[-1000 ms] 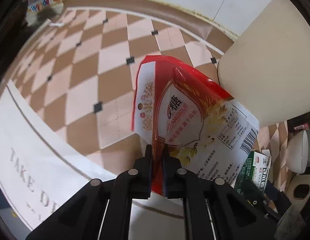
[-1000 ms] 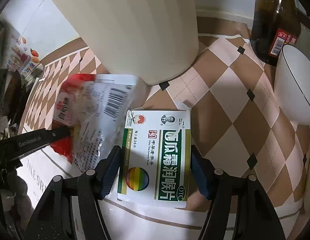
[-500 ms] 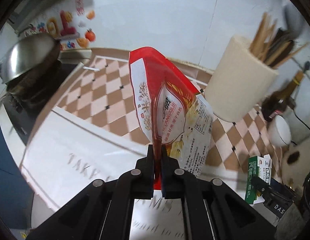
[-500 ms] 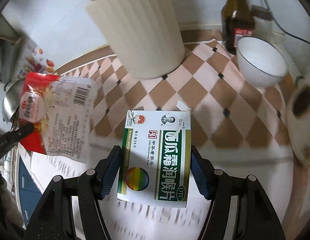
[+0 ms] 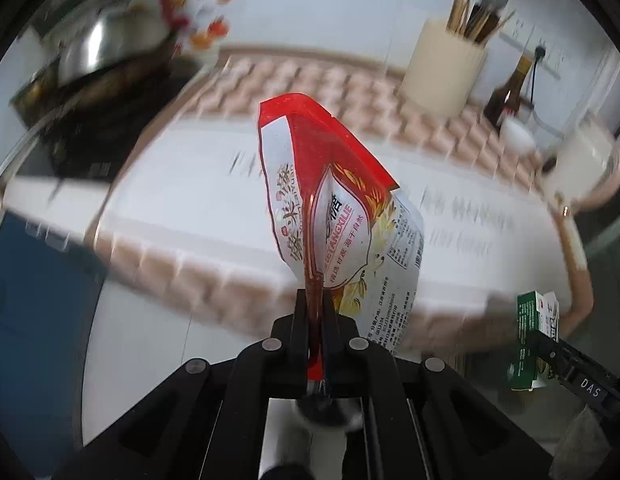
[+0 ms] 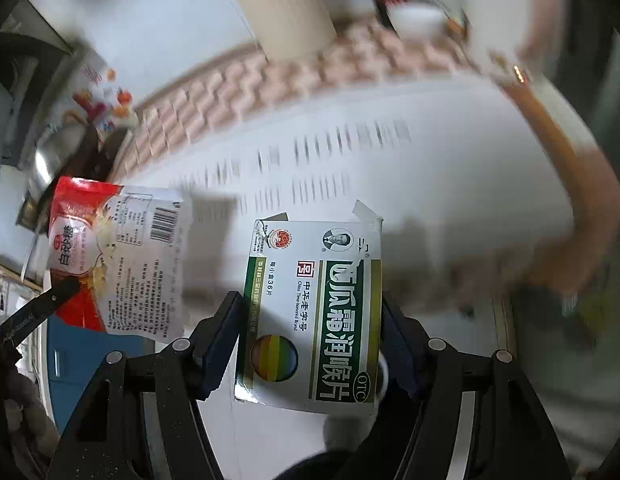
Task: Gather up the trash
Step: 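Lower both held items over the white bin and open both tools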
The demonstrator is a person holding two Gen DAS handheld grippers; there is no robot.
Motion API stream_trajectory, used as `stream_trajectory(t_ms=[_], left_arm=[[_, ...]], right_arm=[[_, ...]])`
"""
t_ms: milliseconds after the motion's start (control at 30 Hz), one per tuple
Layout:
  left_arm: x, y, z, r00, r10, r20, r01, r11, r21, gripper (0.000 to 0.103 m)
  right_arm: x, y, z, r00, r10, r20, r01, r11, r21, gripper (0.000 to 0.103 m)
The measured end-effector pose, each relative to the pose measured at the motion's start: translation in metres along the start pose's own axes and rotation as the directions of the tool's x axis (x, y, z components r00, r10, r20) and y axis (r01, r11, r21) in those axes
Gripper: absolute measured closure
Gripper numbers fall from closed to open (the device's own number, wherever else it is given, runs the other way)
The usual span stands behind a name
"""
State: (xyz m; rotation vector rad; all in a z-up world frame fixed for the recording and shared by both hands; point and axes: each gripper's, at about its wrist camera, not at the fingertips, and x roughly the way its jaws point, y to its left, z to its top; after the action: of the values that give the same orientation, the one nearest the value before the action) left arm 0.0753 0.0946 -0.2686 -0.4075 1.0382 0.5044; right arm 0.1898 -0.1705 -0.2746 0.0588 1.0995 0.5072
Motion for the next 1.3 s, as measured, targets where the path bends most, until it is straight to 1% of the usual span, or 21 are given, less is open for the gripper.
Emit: stream_trajectory(t_ms=[67,100,167,200,367,400,467,567,700,733,800,833,933,1000,1033,1067,1100,1133,1200,1233,1300], left_arm=[[0.007,0.01,-0.023,0.999,0.0,-0.054,0.001,1.0,0.008,0.101],[0.015,0.013,-0.036,0.997,0.004,-0.083,-0.002,1.0,0.018,0.101],[0.039,0.016,-0.064,0.989,0.011,-0.146,-0.006,0.999,0.036,0.101],[0.051,0.014,-0.072,0.986,0.016,-0.168,-0.01,0.999,0.041,0.101],[0.144,0.004,-0.132,0.949,0.038,-0.313,-0.027,0.999,0.041,0.101],[0.17,-0.001,-0.145,0.939,0.051,-0.34,-0.036,0.998,0.052,0.101],[0.231,-0.012,-0.174,0.915,0.077,-0.396,-0.051,0.996,0.076,0.101],[0.31,-0.024,-0.213,0.882,0.103,-0.46,-0.057,0.992,0.113,0.101],[0.435,-0.041,-0.264,0.812,0.108,-0.574,-0.046,0.992,0.121,0.101],[0.459,-0.044,-0.273,0.799,0.105,-0.593,-0.046,0.992,0.114,0.1],[0.497,-0.049,-0.288,0.773,0.088,-0.629,-0.038,0.995,0.092,0.1],[0.514,-0.052,-0.294,0.762,0.077,-0.643,-0.034,0.996,0.079,0.093],[0.539,-0.059,-0.309,0.73,0.067,-0.68,-0.013,0.996,0.085,0.085],[0.541,-0.061,-0.315,0.729,0.05,-0.683,-0.007,0.998,0.066,0.076],[0.539,-0.062,-0.315,0.732,0.047,-0.68,-0.009,0.998,0.06,0.064],[0.534,-0.058,-0.317,0.74,0.038,-0.672,-0.002,0.998,0.055,0.058],[0.53,-0.058,-0.316,0.751,0.028,-0.66,0.005,0.999,0.049,0.046],[0.527,-0.055,-0.314,0.764,0.026,-0.645,0.003,0.999,0.043,0.029],[0.516,-0.052,-0.31,0.789,0.04,-0.613,-0.017,0.999,0.044,0.01],[0.511,-0.051,-0.309,0.799,0.047,-0.6,-0.027,0.999,0.042,0.002],[0.501,-0.052,-0.305,0.812,0.061,-0.581,-0.049,0.998,0.037,0.001]], right_arm=[[0.014,-0.007,-0.038,0.998,-0.02,-0.063,0.022,0.999,0.024,0.035],[0.018,-0.015,-0.071,0.996,-0.031,-0.085,0.034,0.999,0.03,0.035],[0.033,-0.019,-0.094,0.991,-0.056,-0.123,0.06,0.998,0.03,0.035],[0.047,-0.029,-0.117,0.987,-0.072,-0.147,0.078,0.996,0.035,0.035],[0.127,-0.054,-0.162,0.962,-0.135,-0.239,0.146,0.989,0.028,0.035],[0.142,-0.065,-0.184,0.957,-0.144,-0.252,0.155,0.988,0.025,0.035],[0.184,-0.082,-0.196,0.947,-0.159,-0.278,0.171,0.985,0.02,0.035],[0.237,-0.114,-0.233,0.936,-0.157,-0.314,0.175,0.984,0.027,0.034],[0.313,-0.141,-0.259,0.927,-0.158,-0.34,0.174,0.985,0.017,0.034],[0.335,-0.147,-0.263,0.924,-0.156,-0.349,0.17,0.985,0.011,0.034],[0.364,-0.156,-0.273,0.919,-0.153,-0.363,0.167,0.986,0.007,0.034],[0.385,-0.159,-0.279,0.915,-0.145,-0.378,0.161,0.987,0.009,0.034],[0.422,-0.17,-0.285,0.905,-0.1,-0.414,0.13,0.99,0.045,0.034],[0.44,-0.175,-0.289,0.897,-0.064,-0.437,0.104,0.992,0.068,0.034],[0.453,-0.177,-0.292,0.893,-0.041,-0.447,0.086,0.993,0.079,0.033],[0.457,-0.175,-0.291,0.888,-0.026,-0.46,0.074,0.994,0.085,0.033],[0.464,-0.173,-0.29,0.881,-0.022,-0.472,0.07,0.994,0.084,0.033],[0.469,-0.171,-0.29,0.876,-0.015,-0.482,0.064,0.994,0.085,0.032],[0.477,-0.167,-0.29,0.86,0.0,-0.51,0.054,0.994,0.092,0.031],[0.48,-0.165,-0.29,0.855,0.001,-0.519,0.055,0.994,0.092,0.025],[0.481,-0.163,-0.289,0.851,0.013,-0.524,0.046,0.994,0.1,0.01]])
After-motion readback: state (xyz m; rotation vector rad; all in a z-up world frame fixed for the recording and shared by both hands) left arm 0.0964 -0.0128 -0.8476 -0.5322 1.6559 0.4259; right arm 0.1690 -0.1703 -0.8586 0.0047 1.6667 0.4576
